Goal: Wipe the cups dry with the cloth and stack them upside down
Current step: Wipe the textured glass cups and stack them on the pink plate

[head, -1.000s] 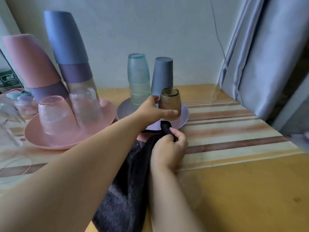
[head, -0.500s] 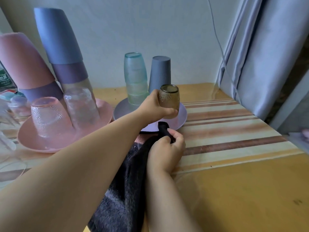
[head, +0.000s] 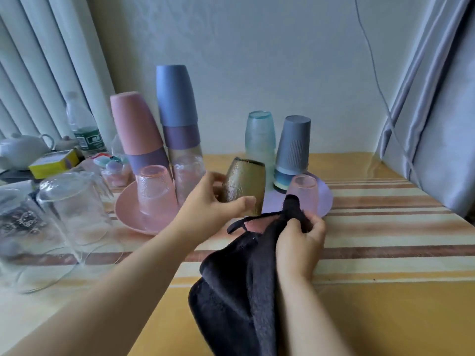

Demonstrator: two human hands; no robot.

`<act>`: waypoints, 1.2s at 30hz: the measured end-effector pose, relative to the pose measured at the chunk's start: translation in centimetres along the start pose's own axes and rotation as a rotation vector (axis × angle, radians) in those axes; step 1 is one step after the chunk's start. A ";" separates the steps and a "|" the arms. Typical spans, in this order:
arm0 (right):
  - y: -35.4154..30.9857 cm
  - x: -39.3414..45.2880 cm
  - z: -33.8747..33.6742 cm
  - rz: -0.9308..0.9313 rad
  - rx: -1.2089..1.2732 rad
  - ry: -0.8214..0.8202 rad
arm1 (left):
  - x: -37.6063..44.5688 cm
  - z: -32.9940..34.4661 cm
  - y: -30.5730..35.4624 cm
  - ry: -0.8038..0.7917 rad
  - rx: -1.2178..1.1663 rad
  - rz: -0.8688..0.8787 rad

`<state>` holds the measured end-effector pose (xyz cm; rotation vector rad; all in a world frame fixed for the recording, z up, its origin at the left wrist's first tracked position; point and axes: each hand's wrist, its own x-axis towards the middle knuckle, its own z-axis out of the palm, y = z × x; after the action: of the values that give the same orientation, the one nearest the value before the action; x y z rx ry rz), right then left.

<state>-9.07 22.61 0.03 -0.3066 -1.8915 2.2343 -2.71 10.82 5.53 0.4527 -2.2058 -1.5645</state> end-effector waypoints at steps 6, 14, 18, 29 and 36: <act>-0.7 -1.2 0.5 -0.140 0.042 -0.231 | -6.0 -3.6 -3.0 0.071 -0.168 -0.103; -1.2 -6.6 1.5 -0.485 0.092 -0.838 | -7.3 -3.4 -5.0 0.198 -0.479 -0.118; -0.2 -8.7 1.7 -0.594 -0.057 -1.003 | -7.0 -4.6 -5.7 0.179 -0.552 -0.080; 0.3 -9.1 2.1 -0.554 0.012 -0.839 | -7.4 -4.0 -6.0 -0.077 -0.440 0.030; -0.2 -8.2 1.7 -0.235 0.183 -0.892 | -7.5 -3.6 -6.5 -0.064 -0.589 -0.057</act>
<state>-1.69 18.69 0.76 1.0461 -1.8622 2.5484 5.77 9.34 -0.58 0.2845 -1.6619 -2.1683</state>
